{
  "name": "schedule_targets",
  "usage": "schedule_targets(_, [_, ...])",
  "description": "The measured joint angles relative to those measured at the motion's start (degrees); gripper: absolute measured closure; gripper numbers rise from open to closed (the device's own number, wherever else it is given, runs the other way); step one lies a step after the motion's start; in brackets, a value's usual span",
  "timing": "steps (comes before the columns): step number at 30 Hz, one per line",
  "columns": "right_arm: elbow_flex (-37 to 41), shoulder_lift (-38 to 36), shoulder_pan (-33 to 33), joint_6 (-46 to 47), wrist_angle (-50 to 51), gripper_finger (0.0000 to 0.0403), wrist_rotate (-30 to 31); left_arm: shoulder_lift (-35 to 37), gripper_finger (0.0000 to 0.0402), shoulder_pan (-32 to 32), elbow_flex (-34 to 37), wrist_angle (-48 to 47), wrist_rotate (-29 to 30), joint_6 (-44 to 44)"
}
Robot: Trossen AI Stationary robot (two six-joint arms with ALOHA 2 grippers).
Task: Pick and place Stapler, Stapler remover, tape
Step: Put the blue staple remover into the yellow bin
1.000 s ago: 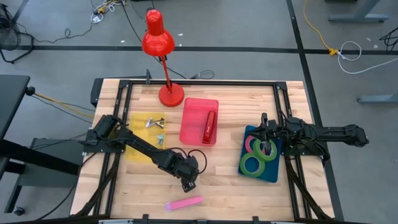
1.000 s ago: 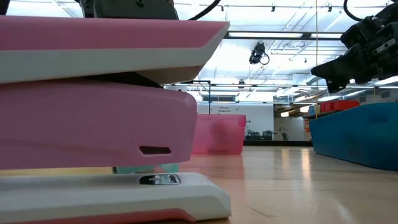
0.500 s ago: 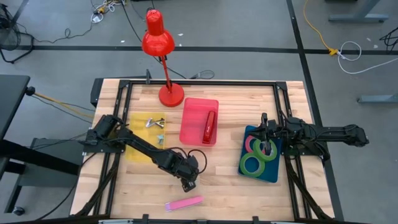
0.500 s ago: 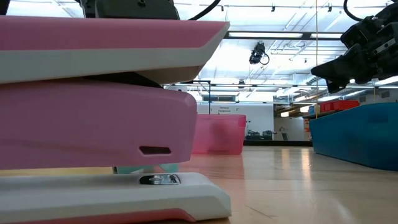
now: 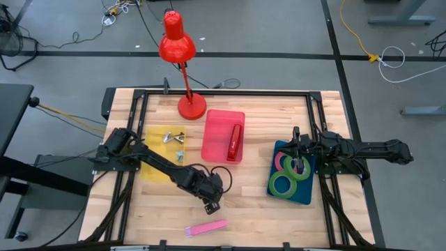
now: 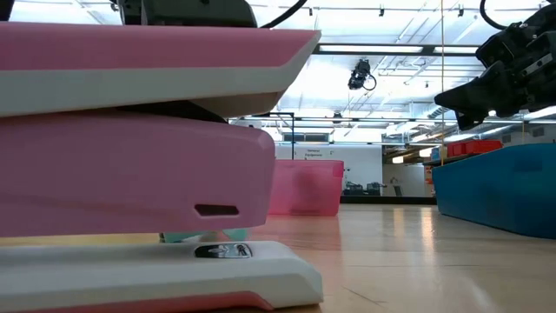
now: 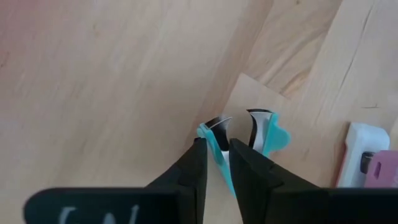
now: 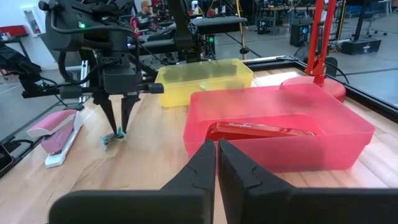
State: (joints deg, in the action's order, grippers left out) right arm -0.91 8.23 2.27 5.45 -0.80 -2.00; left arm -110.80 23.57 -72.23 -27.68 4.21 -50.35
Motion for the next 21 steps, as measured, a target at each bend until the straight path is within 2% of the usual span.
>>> schedule_targets(11, [0.00,-0.02,0.00,0.01,0.00,0.0382,0.02,0.00,0.0336,0.00,0.00,0.00,0.00,0.66])
schedule_targets(14, [0.00,-0.01,0.02,0.01,0.00,0.0382,0.01,0.00,0.0350,-0.02,0.02,0.00,-0.02,0.65])
schedule_targets(18, [0.00,-0.02,0.01,0.02,0.00,0.0382,0.02,0.02,0.0387,-0.04,0.02,0.14,-0.02,0.64])
schedule_targets(21, [0.00,0.00,-0.01,0.02,0.00,0.0382,0.02,0.05,0.0394,-0.04,0.02,0.20,-0.02,1.35])
